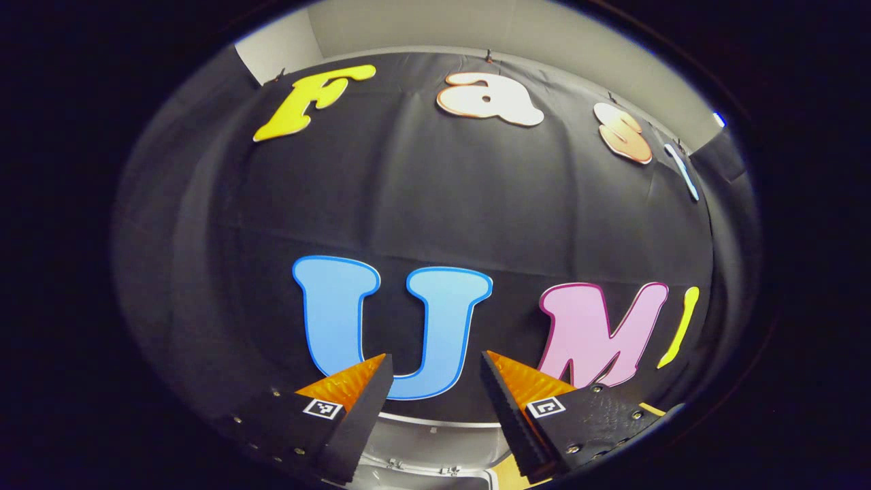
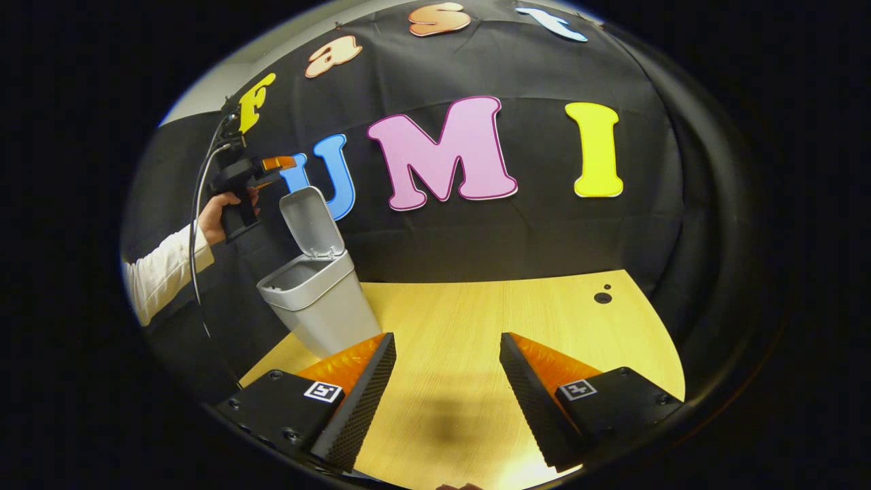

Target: Press the lid of the desktop garbage bin to open it, pick up the crumpled paper on the desktop and throw it into the bin, then pick up the pop can on the desktop and drop it into the bin, and finally close the garbage bin lid.

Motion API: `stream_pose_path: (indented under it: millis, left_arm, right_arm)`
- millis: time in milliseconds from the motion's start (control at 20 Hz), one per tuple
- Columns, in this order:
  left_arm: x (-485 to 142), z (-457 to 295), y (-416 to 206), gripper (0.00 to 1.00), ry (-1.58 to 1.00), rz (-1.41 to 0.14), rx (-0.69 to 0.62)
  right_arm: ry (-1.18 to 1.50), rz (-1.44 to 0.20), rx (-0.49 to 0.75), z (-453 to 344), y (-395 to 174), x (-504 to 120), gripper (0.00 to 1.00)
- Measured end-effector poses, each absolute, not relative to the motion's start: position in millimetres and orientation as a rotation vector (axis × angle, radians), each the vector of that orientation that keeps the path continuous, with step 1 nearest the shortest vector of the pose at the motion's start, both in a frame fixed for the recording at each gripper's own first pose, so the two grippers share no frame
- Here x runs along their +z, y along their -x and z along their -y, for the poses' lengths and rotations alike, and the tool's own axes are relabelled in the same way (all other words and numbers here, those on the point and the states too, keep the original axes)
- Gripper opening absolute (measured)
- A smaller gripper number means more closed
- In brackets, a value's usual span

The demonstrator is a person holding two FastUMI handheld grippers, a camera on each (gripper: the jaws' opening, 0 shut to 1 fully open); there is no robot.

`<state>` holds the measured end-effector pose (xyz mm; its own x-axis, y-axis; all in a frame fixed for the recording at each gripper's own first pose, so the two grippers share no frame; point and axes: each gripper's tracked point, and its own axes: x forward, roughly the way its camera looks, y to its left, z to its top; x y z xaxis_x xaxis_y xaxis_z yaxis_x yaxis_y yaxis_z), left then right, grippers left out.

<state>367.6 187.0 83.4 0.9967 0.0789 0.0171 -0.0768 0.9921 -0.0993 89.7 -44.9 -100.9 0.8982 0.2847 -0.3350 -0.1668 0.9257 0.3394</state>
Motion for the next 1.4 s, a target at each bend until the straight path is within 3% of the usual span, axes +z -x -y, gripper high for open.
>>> stream_pose_path:
  millis: [200, 700, 1100, 1400]
  left_arm:
    - [36, -187, -379, 0.84, 0.141, -0.143, 0.105]
    - [5, -177, -292, 0.85, -0.029, -0.11, 0.066]
    - [-87, -169, -239, 0.85, 0.063, -0.413, 0.004]
    - [-107, -166, -229, 0.85, 0.013, -0.445, 0.001]
  right_arm:
    - [-0.279, -0.36, 0.211, 61, -83, -98, 0.99]
    - [-0.236, -0.356, 0.174, 84, -85, -97, 0.99]
    - [-0.246, -0.368, 0.229, 51, -96, -93, 0.99]
    - [-0.243, -0.362, 0.24, 43, -100, -87, 0.99]
